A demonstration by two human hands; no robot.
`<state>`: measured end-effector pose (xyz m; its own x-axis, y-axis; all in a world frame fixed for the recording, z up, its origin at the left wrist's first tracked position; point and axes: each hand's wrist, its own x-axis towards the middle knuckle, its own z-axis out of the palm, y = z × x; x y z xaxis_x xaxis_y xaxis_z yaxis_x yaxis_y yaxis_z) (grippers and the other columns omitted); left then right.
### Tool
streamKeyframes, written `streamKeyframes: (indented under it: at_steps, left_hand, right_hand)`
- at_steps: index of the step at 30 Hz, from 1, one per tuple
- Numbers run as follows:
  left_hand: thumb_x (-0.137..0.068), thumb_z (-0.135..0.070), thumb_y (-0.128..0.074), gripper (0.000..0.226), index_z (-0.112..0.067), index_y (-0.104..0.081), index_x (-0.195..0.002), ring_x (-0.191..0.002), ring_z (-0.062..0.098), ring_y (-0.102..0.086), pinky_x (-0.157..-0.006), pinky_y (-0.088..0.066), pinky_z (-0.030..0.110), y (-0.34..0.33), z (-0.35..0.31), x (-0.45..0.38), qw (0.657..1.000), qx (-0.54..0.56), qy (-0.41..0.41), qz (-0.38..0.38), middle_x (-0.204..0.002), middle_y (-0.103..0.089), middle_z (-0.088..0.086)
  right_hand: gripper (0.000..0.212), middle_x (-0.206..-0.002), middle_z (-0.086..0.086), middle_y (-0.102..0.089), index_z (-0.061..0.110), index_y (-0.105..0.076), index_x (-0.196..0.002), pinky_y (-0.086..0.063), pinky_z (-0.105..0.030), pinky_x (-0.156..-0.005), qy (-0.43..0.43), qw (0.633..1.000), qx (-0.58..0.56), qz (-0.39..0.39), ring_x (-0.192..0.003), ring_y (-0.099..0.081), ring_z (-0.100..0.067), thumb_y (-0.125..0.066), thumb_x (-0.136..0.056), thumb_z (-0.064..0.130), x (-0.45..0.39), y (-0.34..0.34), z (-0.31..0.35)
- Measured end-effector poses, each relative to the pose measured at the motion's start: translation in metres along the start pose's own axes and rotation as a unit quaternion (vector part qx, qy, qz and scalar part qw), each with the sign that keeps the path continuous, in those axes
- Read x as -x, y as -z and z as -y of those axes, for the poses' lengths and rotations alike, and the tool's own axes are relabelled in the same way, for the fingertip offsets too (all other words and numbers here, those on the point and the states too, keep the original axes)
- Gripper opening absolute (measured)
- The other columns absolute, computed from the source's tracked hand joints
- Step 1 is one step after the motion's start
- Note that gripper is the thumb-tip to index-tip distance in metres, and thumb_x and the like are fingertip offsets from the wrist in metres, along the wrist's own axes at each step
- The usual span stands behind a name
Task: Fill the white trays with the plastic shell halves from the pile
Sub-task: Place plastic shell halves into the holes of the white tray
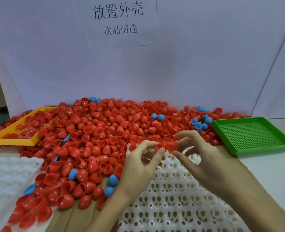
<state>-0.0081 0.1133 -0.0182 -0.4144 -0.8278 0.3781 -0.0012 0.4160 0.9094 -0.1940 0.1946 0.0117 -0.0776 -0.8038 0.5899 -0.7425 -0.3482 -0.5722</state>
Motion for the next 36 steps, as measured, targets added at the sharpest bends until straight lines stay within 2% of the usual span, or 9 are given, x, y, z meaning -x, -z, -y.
streamKeyframes:
  at_steps: [3,6,10,12,15,20,24,30,36]
  left_hand:
    - [-0.092,-0.052,-0.069,0.033,-0.022,-0.072,-0.106,-0.075,0.013,-0.075,-0.071,-0.063,0.036,0.009,0.001,-0.005,0.998,-0.008,0.037,-0.055,-0.085,-0.078,-0.002]
    - [-0.090,-0.046,-0.074,0.042,-0.014,-0.063,-0.114,-0.068,0.021,-0.074,-0.064,-0.061,0.030,0.032,0.005,-0.017,0.977,0.082,0.112,-0.160,-0.083,-0.078,0.008]
    - [-0.094,-0.025,-0.078,0.055,-0.015,-0.040,-0.133,-0.094,0.024,-0.079,-0.085,-0.062,0.036,0.061,0.014,-0.033,0.922,0.243,0.147,-0.265,-0.106,-0.079,0.012]
    - [-0.094,-0.026,-0.079,0.050,-0.020,-0.045,-0.130,-0.102,0.015,-0.077,-0.087,-0.060,0.029,0.068,0.022,-0.035,0.941,0.172,0.122,-0.264,-0.121,-0.074,0.002]
    - [-0.096,-0.026,-0.075,0.024,-0.022,-0.065,-0.117,-0.108,0.007,-0.069,-0.090,-0.060,0.026,0.070,0.034,-0.036,0.973,-0.080,0.041,-0.212,-0.121,-0.068,-0.011]
    - [-0.106,-0.042,-0.053,0.039,-0.018,-0.067,-0.133,-0.144,0.012,-0.034,-0.119,-0.028,0.038,0.064,0.053,-0.035,0.887,-0.460,0.001,-0.046,-0.156,-0.046,-0.006]
    - [-0.109,-0.050,-0.040,0.052,-0.018,-0.059,-0.146,-0.152,0.017,-0.025,-0.118,-0.024,0.043,0.066,0.060,-0.038,0.850,-0.526,0.016,-0.031,-0.171,-0.024,-0.002]
    - [-0.110,-0.042,-0.041,0.045,-0.017,-0.063,-0.141,-0.135,0.024,-0.039,-0.108,-0.033,0.040,0.066,0.062,-0.037,0.830,-0.555,0.010,-0.055,-0.156,-0.046,0.001]
    - [-0.104,-0.025,-0.061,0.031,-0.015,-0.069,-0.132,-0.127,0.020,-0.050,-0.102,-0.039,0.036,0.059,0.039,-0.033,0.845,-0.489,-0.209,-0.044,-0.150,-0.054,-0.004]
  right_hand:
    - [0.034,-0.102,0.017,-0.069,0.034,-0.055,-0.129,-0.055,-0.019,-0.080,-0.018,1.000,-0.011,0.011,-0.097,-0.069,-0.009,-0.068,-0.097,0.029,0.001,0.000,-0.002]
    - [0.031,-0.105,0.018,-0.068,0.034,-0.058,-0.126,-0.054,-0.018,-0.080,-0.026,0.999,-0.011,0.019,-0.099,-0.069,-0.010,-0.066,-0.100,0.021,0.002,0.000,-0.003]
    - [0.030,-0.104,0.017,-0.068,0.034,-0.061,-0.122,-0.054,-0.018,-0.078,-0.030,0.999,-0.010,0.029,-0.099,-0.069,-0.011,-0.067,-0.100,0.015,0.002,-0.001,-0.003]
    - [0.029,-0.103,0.017,-0.069,0.034,-0.063,-0.120,-0.054,-0.018,-0.077,-0.030,0.999,-0.012,0.031,-0.099,-0.070,-0.011,-0.067,-0.099,0.014,0.002,0.000,-0.003]
    - [0.027,-0.103,0.018,-0.070,0.033,-0.065,-0.117,-0.054,-0.018,-0.077,-0.036,0.999,-0.014,0.035,-0.098,-0.070,-0.009,-0.066,-0.100,0.013,0.002,0.001,-0.001]
    - [0.025,-0.099,0.017,-0.072,0.031,-0.068,-0.114,-0.054,-0.016,-0.077,-0.049,0.998,-0.003,0.047,-0.096,-0.069,-0.004,-0.067,-0.100,0.010,0.002,0.003,0.002]
    - [0.024,-0.101,0.018,-0.071,0.029,-0.070,-0.112,-0.055,-0.017,-0.077,-0.048,0.997,0.003,0.054,-0.096,-0.069,-0.005,-0.067,-0.100,0.009,0.002,0.004,0.004]
    - [0.023,-0.099,0.017,-0.071,0.025,-0.072,-0.111,-0.056,-0.020,-0.078,-0.048,0.997,0.004,0.055,-0.096,-0.069,-0.006,-0.066,-0.099,0.006,0.002,0.003,0.005]
    - [0.025,-0.098,0.015,-0.072,0.028,-0.070,-0.114,-0.057,-0.022,-0.077,-0.058,0.997,-0.026,0.053,-0.096,-0.071,-0.007,-0.065,-0.100,0.008,0.004,0.003,0.002]
